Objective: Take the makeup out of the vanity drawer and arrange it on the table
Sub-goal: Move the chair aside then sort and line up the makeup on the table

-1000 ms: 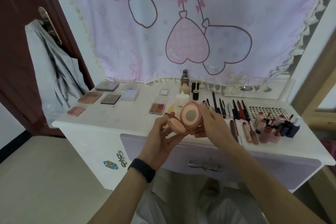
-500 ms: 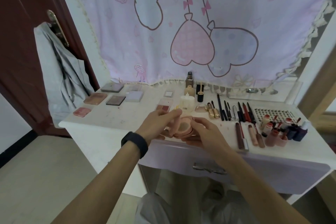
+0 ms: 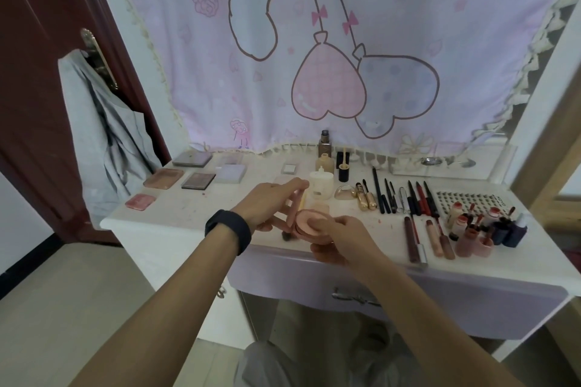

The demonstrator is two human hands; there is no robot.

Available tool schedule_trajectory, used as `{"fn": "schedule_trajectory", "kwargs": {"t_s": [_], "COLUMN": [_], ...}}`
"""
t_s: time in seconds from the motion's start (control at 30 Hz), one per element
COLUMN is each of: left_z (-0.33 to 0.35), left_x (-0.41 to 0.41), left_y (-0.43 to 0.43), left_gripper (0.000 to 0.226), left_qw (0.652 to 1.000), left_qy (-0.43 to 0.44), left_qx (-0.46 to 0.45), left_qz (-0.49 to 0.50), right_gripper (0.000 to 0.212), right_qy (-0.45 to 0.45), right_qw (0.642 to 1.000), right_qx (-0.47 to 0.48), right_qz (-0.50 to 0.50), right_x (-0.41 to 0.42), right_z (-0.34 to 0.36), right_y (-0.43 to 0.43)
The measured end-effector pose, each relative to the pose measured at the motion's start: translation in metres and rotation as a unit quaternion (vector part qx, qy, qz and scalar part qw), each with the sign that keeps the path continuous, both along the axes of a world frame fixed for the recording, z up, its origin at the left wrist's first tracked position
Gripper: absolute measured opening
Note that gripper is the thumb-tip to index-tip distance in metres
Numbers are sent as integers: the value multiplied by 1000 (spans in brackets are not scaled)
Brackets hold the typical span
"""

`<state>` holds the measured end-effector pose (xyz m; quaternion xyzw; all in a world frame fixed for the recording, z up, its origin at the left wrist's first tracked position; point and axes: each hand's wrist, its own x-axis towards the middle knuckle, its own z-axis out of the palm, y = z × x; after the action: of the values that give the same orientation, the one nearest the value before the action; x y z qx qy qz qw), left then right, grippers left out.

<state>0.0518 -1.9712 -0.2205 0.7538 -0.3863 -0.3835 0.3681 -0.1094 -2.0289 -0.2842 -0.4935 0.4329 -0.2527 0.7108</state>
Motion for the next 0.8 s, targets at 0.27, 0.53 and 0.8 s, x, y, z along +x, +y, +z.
{"fn": "schedule_trajectory", "kwargs": {"t_s": [0.27,0.53,0.8], "left_z": [-31,-51,-45], "left_x": [24,10,4], "left_y": [1,8,5], "left_gripper": [48,68,53], "left_qw": [980,980,991], "left_qy": [178,171,50], "left_qx": [-10,-63,-59], "left_qz": [83,74,110], "right_gripper": [25,29,26], "right_qy": [-43,-131,-125], "right_qw": [998,980,980], "right_qx": [50,148,152], "right_qz": [9,-3,13], "right_x": [-2,0,3], "right_z": [0,1,7], "right_y": [2,11,14]}}
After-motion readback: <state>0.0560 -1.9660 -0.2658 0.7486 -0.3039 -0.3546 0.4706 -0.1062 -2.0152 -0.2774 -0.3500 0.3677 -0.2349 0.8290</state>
